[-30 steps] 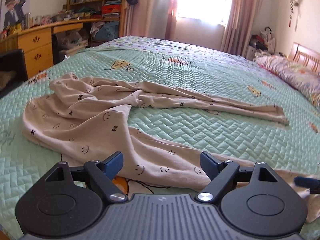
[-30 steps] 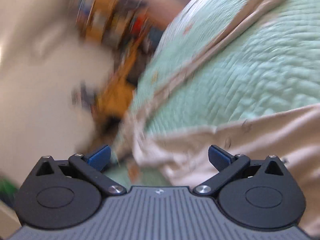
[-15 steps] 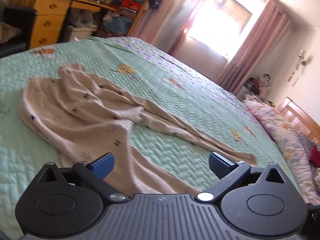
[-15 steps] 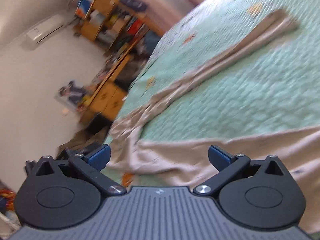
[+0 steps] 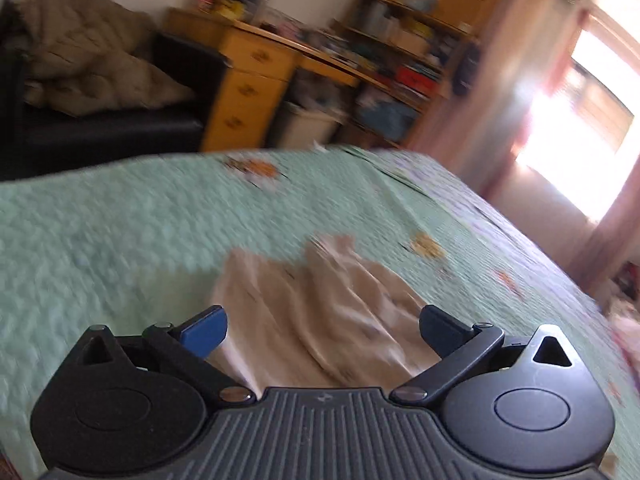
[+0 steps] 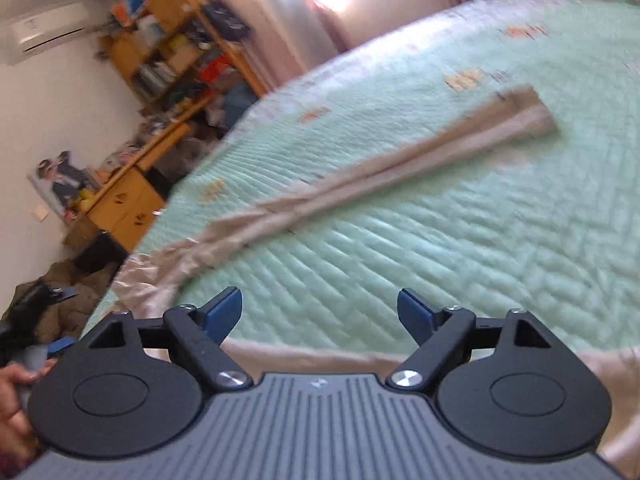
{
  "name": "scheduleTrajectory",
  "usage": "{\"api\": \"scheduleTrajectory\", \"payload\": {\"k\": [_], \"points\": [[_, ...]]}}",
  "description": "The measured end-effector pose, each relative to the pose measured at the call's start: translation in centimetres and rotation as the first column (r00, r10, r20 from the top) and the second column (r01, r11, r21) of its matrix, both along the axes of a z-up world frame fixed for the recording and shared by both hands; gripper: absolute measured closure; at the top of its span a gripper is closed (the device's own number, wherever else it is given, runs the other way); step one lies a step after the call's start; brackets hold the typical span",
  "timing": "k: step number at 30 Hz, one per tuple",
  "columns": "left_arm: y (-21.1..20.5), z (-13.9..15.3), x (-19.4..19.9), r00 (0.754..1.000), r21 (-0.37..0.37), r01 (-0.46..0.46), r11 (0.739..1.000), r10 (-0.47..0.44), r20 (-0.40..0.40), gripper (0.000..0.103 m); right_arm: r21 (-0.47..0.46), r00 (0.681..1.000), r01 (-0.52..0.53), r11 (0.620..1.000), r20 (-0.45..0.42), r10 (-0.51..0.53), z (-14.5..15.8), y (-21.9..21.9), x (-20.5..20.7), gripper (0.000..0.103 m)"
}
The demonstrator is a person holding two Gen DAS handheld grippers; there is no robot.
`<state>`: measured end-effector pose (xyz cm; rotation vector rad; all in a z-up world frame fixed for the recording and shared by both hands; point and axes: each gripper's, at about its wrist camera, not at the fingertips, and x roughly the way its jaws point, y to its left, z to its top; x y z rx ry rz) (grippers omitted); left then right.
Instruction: Fold clothes
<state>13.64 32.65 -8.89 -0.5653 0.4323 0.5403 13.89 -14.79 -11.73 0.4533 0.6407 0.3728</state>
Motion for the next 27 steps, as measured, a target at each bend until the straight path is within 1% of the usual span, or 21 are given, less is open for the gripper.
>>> {"api": "scheduleTrajectory", "payload": {"k": [1,3,5,6,7,8,9,13,15,16,17,19,22,23,24,25,26,27], "points": [[0.7,-0.2,0.6,0.999,0.010,-0.031,0.999,0.031,-0.008,0.001,-0.042,0.999,-0.033,0.999,0.040,0.035,0.7,1.3,0.3,0.017],[1.8,-1.0,0.7,0.999,0.013,-0.045,0.999,0.045,0.016,0.001,-0.174,0.984,-0.088,0.981,0.140,0.113,2.2,4.2,0.9,0.017],[2.7,-1.8,0.6,0.998,0.014,-0.056,0.998,0.056,0.043,0.001,-0.302,0.947,-0.164,0.939,0.219,0.235,3.3,7.7,1.8,0.017],[3.2,-2.2,0.6,0.997,0.014,-0.062,0.998,0.061,0.056,0.001,-0.346,0.927,-0.197,0.917,0.238,0.289,3.7,9.7,2.5,0.017],[3.7,-2.6,0.6,0.995,0.014,-0.068,0.998,0.066,0.070,0.001,-0.368,0.907,-0.241,0.898,0.245,0.343,4.3,11.6,3.6,0.017],[4.2,-2.8,0.9,0.996,0.020,-0.059,0.998,0.058,0.064,0.001,-0.379,0.886,-0.288,0.880,0.244,0.395,4.9,13.4,4.7,0.017],[4.6,-2.5,0.5,0.997,0.027,-0.041,0.999,0.039,0.060,0.001,-0.393,0.866,-0.321,0.862,0.246,0.435,5.5,15.5,6.2,0.017],[7.1,-2.9,0.8,0.997,0.028,-0.048,0.998,0.046,0.055,0.001,-0.449,0.782,-0.426,0.785,0.254,0.569,7.3,23.9,12.1,0.018],[8.3,-3.6,1.5,0.999,0.001,-0.016,1.000,0.016,0.041,0.001,-0.471,0.740,-0.489,0.735,0.222,0.635,7.1,28.1,15.5,0.018],[8.9,-4.0,1.8,0.999,-0.013,0.002,1.000,-0.001,0.035,0.001,-0.487,0.729,-0.511,0.708,0.192,0.658,6.9,30.0,17.1,0.018],[9.5,-4.4,2.2,0.999,-0.028,0.019,0.999,-0.018,0.028,0.001,-0.495,0.726,-0.528,0.690,0.159,0.669,6.6,31.5,18.2,0.018],[9.9,-4.7,2.9,0.999,-0.028,0.048,0.998,-0.047,0.020,0.001,-0.467,0.729,-0.574,0.672,0.081,0.679,5.7,34.3,20.6,0.019],[10.4,-5.2,3.9,0.996,-0.029,0.088,0.996,-0.088,0.010,0.001,-0.320,0.716,-0.659,0.681,0.009,0.698,4.7,36.7,23.0,0.019],[10.5,-5.3,4.2,0.995,-0.033,0.100,0.994,-0.100,0.007,0.001,-0.268,0.709,-0.682,0.681,-0.012,0.705,4.4,37.5,23.7,0.019],[10.6,-5.4,4.5,0.994,-0.036,0.111,0.993,-0.111,0.004,0.001,-0.231,0.698,-0.703,0.673,-0.040,0.715,4.1,38.2,24.0,0.019],[10.7,-5.7,4.6,0.992,-0.039,0.128,0.991,-0.127,0.024,0.001,-0.202,0.700,-0.709,0.676,-0.076,0.710,3.8,39.1,24.4,0.019],[10.7,-5.9,4.6,0.989,-0.042,0.145,0.989,-0.143,0.047,0.004,-0.172,0.700,-0.713,0.680,-0.113,0.705,3.5,40.0,24.8,0.019],[10.8,-6.2,4.7,0.985,-0.044,0.163,0.986,-0.159,0.071,0.020,-0.149,0.703,-0.711,0.687,-0.143,0.697,3.4,40.6,25.1,0.019]]}}
